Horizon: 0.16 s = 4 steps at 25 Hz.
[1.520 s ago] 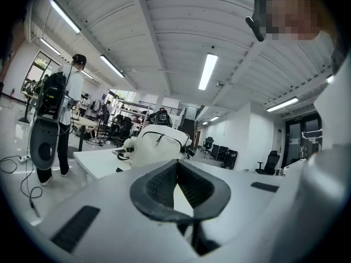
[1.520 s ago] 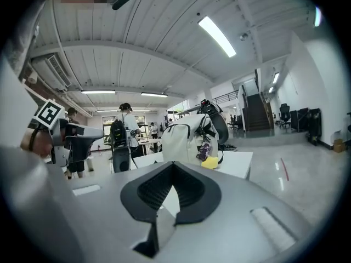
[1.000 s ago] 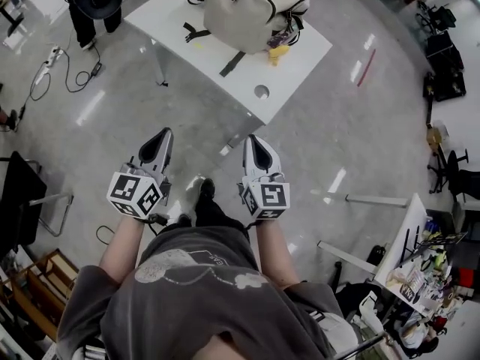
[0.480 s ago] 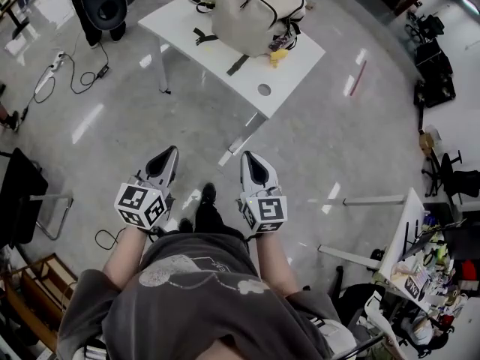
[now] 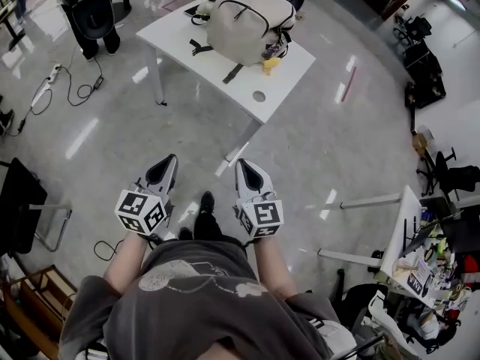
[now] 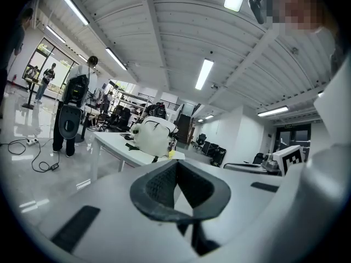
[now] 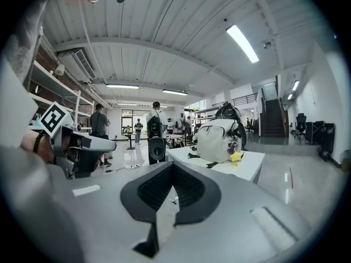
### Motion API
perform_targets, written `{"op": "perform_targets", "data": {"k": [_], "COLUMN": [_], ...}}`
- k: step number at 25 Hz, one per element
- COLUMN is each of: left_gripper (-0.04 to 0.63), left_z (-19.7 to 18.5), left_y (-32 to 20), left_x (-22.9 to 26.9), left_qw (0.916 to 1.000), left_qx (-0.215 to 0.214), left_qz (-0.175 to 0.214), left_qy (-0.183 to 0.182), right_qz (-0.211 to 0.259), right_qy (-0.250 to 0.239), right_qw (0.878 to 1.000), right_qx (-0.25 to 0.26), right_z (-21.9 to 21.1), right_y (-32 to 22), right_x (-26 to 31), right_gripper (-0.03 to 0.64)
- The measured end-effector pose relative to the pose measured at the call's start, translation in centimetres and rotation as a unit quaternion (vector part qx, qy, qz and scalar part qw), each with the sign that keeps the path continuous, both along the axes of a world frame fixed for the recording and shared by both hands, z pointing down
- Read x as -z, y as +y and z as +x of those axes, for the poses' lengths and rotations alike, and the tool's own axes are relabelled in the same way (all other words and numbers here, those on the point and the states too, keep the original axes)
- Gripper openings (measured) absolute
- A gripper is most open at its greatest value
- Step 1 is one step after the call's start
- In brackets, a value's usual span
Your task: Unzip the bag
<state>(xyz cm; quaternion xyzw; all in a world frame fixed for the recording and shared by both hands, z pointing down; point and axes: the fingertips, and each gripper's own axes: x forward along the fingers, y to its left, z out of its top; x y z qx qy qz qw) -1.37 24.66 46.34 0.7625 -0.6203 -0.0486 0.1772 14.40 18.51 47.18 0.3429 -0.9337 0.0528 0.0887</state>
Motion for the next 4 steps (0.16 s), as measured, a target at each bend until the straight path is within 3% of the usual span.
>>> {"op": "perform_targets", "data": {"k": [4], "left_gripper": [0.005], "left_z": [-0.40], "left_y": [0.03], "left_x": [0.23], "left_qw": [1.0000], "left_qx": [-0.001], "left_qz": [0.002], "left_qy": [0.003], "right_qz": [0.001], "right_qy": [0.001], "right_qw": [1.000], "right_qx": [0.005], "right_z": [-0.70], "right_y": [0.32], "right_x": [0.08], "right_gripper": [-0.002]}}
